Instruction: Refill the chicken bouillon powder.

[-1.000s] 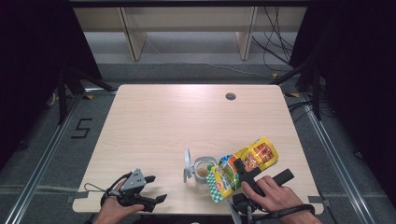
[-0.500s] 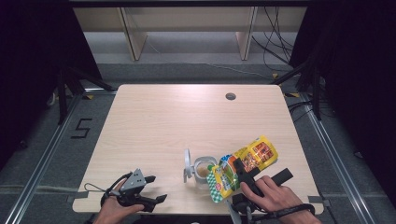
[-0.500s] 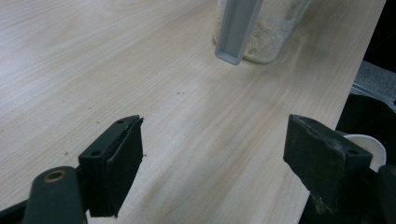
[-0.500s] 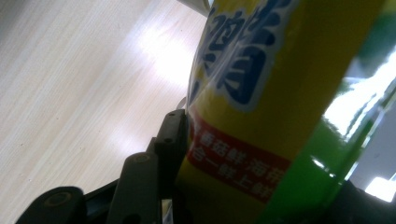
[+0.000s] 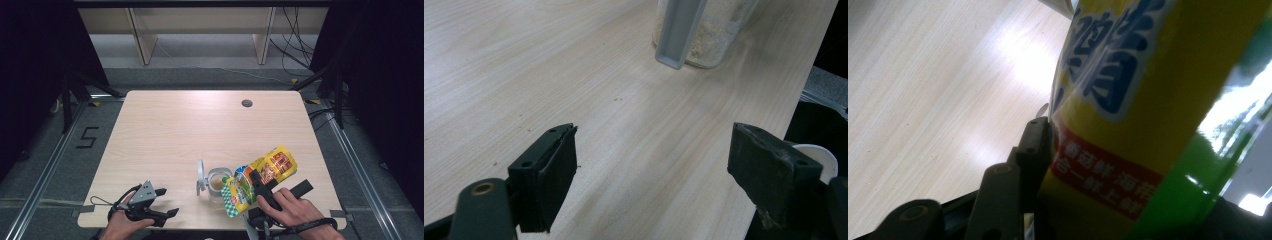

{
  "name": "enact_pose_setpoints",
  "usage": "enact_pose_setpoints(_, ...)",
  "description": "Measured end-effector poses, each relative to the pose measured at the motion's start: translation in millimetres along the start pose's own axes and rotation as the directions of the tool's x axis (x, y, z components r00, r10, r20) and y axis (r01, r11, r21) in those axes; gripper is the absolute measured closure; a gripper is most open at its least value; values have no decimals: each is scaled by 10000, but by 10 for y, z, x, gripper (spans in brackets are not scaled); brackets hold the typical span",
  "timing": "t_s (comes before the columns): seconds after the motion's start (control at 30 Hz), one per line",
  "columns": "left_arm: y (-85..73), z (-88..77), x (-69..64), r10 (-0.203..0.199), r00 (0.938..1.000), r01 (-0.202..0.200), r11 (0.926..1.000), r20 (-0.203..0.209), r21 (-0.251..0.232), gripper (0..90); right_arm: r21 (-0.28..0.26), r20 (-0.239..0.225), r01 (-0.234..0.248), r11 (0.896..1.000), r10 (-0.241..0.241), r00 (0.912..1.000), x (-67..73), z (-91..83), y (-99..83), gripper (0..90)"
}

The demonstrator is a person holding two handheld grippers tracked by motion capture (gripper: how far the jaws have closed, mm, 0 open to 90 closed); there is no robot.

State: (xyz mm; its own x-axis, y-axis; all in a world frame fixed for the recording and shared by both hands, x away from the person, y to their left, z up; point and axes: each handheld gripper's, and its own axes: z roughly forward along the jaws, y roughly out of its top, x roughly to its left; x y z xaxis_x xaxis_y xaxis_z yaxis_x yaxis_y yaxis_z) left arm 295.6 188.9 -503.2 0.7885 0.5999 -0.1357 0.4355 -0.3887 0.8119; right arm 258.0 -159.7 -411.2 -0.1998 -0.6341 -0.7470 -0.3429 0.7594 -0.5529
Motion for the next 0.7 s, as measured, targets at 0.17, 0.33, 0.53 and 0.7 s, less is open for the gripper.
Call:
enact_pose_setpoints(0.17,2,-3,3,14,10000,-14,10000,-3,-8,193,-5,82,161,9999,-161,9998,-7,-3,10,608)
enact_pose_setpoints(0.33,-5,14,-2,-85,10000,85,9998,18,-166,193,-41,123,188,9998,-188,9997,-10,-3,11,607)
enact_pose_setpoints(0.53,1,-3,4,7,10000,-7,10000,-7,10,193,-3,107,183,9998,-183,9998,-5,-9,9,608)
enact_pose_setpoints(0.7,2,-3,3,26,10000,-26,10000,-24,13,192,-50,11,239,9997,-239,9997,-9,-3,10,608)
